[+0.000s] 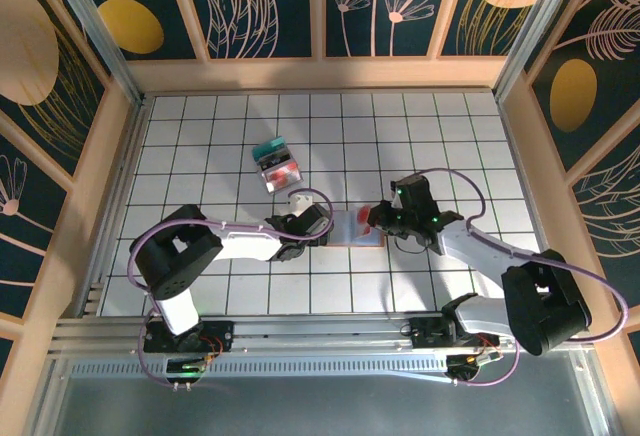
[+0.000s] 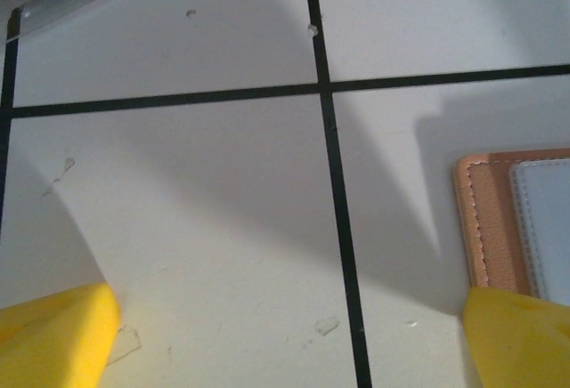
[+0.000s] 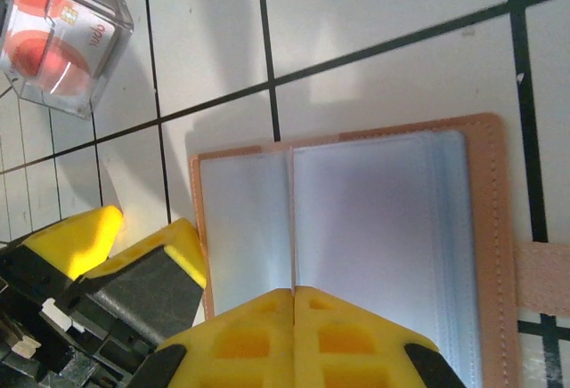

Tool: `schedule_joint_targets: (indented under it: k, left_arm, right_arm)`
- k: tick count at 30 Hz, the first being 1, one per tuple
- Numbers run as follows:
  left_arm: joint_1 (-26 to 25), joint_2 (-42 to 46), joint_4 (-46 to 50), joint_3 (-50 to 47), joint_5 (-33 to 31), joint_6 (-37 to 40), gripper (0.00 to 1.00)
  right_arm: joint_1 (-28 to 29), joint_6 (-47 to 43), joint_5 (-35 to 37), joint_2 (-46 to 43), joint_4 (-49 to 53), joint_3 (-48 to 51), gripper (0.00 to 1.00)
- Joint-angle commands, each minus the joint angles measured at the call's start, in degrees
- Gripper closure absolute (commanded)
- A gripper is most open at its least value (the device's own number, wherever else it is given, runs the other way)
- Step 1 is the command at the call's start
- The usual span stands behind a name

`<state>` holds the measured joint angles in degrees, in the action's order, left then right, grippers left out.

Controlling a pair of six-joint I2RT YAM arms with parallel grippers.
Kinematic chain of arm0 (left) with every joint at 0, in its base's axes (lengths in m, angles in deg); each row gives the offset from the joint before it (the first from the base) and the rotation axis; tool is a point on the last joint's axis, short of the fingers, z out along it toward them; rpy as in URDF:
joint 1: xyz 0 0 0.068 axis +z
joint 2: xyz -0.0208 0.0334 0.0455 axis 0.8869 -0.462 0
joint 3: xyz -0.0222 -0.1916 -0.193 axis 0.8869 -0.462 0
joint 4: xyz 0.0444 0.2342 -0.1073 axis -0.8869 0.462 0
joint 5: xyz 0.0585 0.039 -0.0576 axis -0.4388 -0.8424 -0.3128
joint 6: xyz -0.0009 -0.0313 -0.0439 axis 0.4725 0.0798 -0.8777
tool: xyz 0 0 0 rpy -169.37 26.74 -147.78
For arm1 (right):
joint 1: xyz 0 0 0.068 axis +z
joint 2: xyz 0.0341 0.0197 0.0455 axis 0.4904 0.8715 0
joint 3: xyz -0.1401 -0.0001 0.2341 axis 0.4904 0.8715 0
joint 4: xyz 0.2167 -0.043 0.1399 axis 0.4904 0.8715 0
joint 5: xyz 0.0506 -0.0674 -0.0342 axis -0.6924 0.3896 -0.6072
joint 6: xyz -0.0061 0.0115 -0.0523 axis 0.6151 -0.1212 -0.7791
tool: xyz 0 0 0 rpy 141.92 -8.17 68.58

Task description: Take the credit cards out of the card holder

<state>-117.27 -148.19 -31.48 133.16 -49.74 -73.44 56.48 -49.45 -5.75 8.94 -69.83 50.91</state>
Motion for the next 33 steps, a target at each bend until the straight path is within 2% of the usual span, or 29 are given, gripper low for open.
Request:
schedule_joint_targets:
  k: [1,7,12,22,30,33]
  left_arm:
    - [-0.4,1.5,9.4,-0.1,1.5,-1.7,0.01]
    - [0.1,8.2,9.7,2.6,-0.8,0.0,0.01]
    - [2.0,15.9,2.2,0.0,2.3,1.0,0.01]
    - [8.1,26.9,-14.6,-5.7,16.9,4.2,0.01]
    - [9.5,27.6,-25.2,-7.5,31.1,4.5,0.01]
    - [10.1,26.5,-28.8,-7.5,35.4,3.9,0.04]
  right_arm:
    - [-0.4,-1.6,2.1,-2.6,2.0,-1.6,1.0]
    - [-0.5,-2.4,2.5,-6.0,1.8,-2.4,1.0]
    - [-0.6,-2.2,3.7,-8.7,0.2,-2.4,1.0]
    - [-0.8,-0.3,1.2,-13.1,-9.1,-1.5,1.0]
    - [-0.8,0.9,-2.8,-14.7,-15.3,-1.0,1.0]
    - [-0.7,1.6,-4.1,-15.0,-16.6,-0.8,1.0]
